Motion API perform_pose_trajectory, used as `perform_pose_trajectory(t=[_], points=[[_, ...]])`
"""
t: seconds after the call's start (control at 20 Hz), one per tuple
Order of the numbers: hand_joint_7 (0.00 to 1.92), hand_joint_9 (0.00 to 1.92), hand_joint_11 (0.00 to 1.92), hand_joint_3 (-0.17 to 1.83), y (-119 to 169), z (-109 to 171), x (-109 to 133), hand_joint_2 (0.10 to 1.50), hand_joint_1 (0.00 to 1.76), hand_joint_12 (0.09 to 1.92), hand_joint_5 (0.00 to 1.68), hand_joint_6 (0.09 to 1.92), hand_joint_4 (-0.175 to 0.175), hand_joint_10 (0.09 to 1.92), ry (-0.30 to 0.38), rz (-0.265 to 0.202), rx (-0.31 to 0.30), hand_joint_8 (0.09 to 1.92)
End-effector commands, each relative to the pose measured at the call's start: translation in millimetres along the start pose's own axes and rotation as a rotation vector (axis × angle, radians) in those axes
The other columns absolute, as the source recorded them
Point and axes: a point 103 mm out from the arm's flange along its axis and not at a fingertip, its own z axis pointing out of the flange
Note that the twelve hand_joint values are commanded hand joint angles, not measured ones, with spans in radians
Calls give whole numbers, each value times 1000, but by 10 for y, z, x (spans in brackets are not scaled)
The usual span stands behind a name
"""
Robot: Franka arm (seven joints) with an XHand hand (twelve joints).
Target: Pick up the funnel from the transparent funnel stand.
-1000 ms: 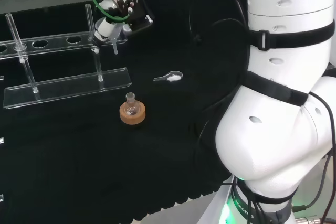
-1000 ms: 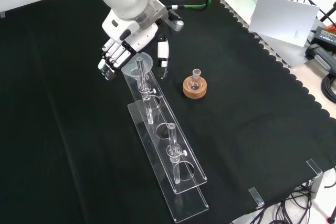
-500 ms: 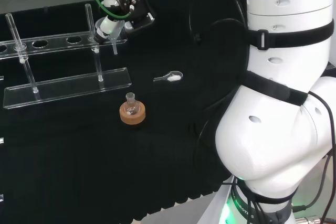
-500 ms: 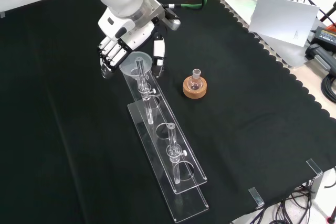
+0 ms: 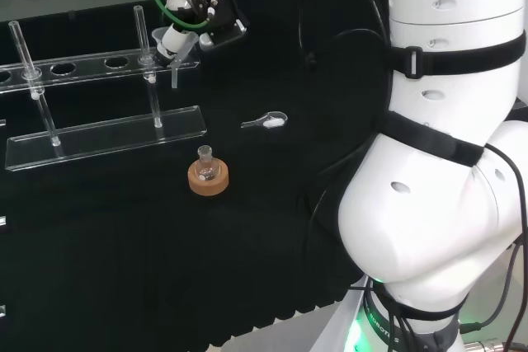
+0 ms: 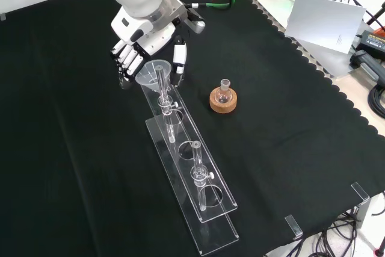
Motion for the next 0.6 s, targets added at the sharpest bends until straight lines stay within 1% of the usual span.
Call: perform_pose_trajectory(t=[0.05,0.6], points=[[346,327,0,68,5,2,-15,797,525,1501,355,87,40,714,9,-4,3,538],[428,436,0,88,15,11,-17,794,532,1527,404,87,36,663,19,-1,4,533]])
